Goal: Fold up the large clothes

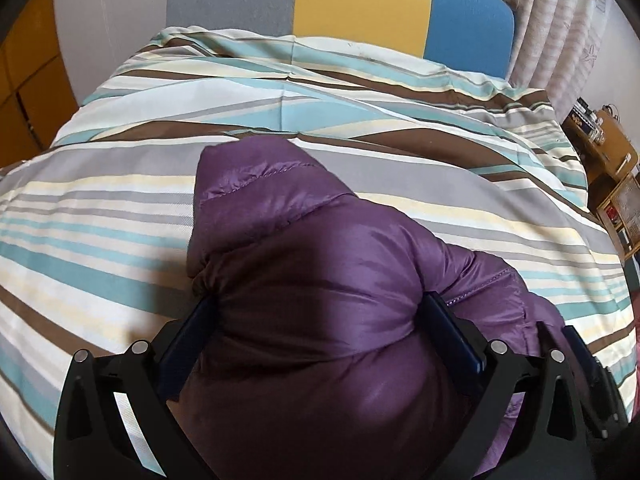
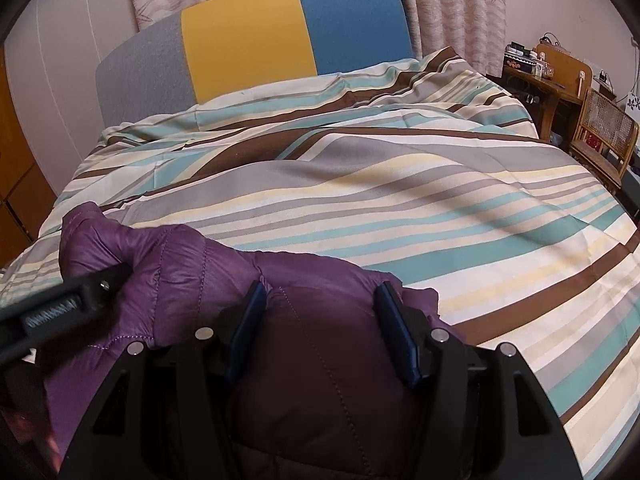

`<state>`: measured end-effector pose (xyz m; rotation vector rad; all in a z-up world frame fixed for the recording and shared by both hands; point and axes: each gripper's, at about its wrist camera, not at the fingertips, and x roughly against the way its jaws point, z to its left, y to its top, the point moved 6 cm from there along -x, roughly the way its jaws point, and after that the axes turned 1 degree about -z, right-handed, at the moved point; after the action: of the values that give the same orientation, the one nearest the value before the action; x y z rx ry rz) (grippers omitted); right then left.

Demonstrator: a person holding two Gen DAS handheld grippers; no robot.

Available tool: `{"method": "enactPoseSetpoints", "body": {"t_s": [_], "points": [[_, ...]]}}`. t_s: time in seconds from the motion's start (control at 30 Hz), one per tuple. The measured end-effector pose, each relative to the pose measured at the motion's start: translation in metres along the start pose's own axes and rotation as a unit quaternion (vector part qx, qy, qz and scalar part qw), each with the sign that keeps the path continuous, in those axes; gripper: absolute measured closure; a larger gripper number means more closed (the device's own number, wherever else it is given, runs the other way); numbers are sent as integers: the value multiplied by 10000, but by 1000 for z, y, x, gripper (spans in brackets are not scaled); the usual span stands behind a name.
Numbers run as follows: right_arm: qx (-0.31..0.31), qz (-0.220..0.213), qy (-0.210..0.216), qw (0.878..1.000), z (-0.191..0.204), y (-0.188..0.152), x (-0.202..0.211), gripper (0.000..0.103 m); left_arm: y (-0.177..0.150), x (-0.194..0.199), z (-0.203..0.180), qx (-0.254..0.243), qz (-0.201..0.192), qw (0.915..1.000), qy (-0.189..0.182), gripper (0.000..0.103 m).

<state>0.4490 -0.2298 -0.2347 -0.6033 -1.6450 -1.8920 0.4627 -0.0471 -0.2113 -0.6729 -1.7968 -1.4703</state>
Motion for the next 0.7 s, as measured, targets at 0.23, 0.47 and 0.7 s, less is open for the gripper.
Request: {"method": "enactPoseSetpoints", "body": {"t_s": [0.23, 0.47, 0.7], "points": [[39, -29, -23, 10000, 3, 0, -2, 45, -2, 8, -2, -97, -143, 9998, 90, 3], [-102, -392, 25, 9992, -3, 2, 14, 39, -47, 73, -13, -588, -450, 9951, -652, 3], [-81, -1021, 84, 9947, -10, -9, 77, 34, -90, 112, -12, -1096, -860, 9868, -826, 3]]}}
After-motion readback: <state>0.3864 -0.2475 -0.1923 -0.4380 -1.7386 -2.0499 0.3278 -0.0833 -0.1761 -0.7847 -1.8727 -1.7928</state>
